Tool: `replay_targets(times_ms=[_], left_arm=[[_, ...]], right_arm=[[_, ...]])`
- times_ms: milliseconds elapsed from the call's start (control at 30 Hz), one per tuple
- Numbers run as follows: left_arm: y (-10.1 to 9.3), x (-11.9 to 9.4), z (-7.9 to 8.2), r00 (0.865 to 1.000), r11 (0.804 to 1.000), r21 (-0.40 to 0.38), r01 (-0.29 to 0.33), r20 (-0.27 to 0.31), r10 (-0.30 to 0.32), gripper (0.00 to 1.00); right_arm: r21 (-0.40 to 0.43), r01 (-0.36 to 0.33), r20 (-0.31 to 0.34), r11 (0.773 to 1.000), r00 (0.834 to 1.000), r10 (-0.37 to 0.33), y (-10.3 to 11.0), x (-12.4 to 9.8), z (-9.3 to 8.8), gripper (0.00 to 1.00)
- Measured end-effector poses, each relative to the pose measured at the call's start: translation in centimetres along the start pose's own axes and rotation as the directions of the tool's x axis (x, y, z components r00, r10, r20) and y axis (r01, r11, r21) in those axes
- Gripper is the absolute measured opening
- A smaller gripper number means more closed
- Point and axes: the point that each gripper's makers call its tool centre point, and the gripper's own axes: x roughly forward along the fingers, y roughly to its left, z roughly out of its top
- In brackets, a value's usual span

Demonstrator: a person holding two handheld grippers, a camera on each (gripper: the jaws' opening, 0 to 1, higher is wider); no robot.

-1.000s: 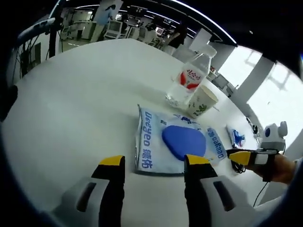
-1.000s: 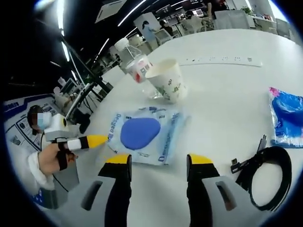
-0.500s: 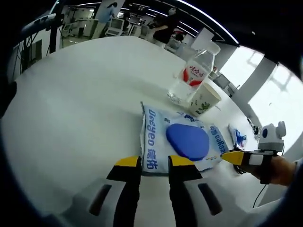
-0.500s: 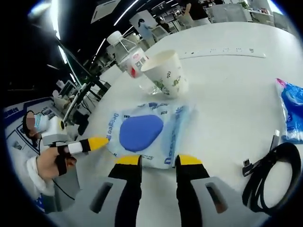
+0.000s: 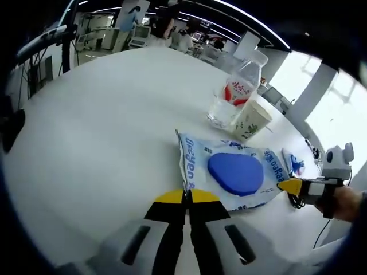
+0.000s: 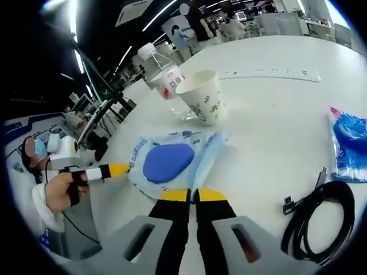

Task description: Arrange the tabletop items into an orderly group along one side of the table until the central work area is clear of visible clutter.

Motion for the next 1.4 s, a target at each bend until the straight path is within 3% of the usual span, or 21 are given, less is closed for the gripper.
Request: replay_targets(times_ms=[167,533,800,1200,1400], left_arm=[[-0.2,-0.3,0.2,1.000,1.000,0.007,0.013,0.012,-0.013,0.00],[-3.3,-1.2,1.9,0.995,0.995,0.075,0.073,0.060,-0.077,0.00],[-5.5,-0.8,1.8,0.990,0.986,0.110,0.122,0.051,-0.128,0.00],[-10.3,0.0,2.3,0.974,0.961,0.176,0.213,0.042,-0.224,0.00],[-13.1,0.5,3.1,0.963,0.936,0.246,0.253,0.030,-0.268,0.00]], right_arm=[[0.002,-0.011,0.022,1.000,1.000,0.010,0.3,-0.9,0.1,0.00],[-0.019,0.007,0.102,1.000,0.995,-0.005,-0.2,-4.0,1.3,0.00],[-0.011,0.038,0.132,0.999,0.991,-0.036,-1.3,-6.6,0.4,0.00],[0.024,0.097,0.205,0.995,0.974,-0.099,-3.8,-10.4,0.8,0.00],[0.025,0.148,0.221,0.989,0.964,-0.150,-5.4,-11.7,0.6,0.00]])
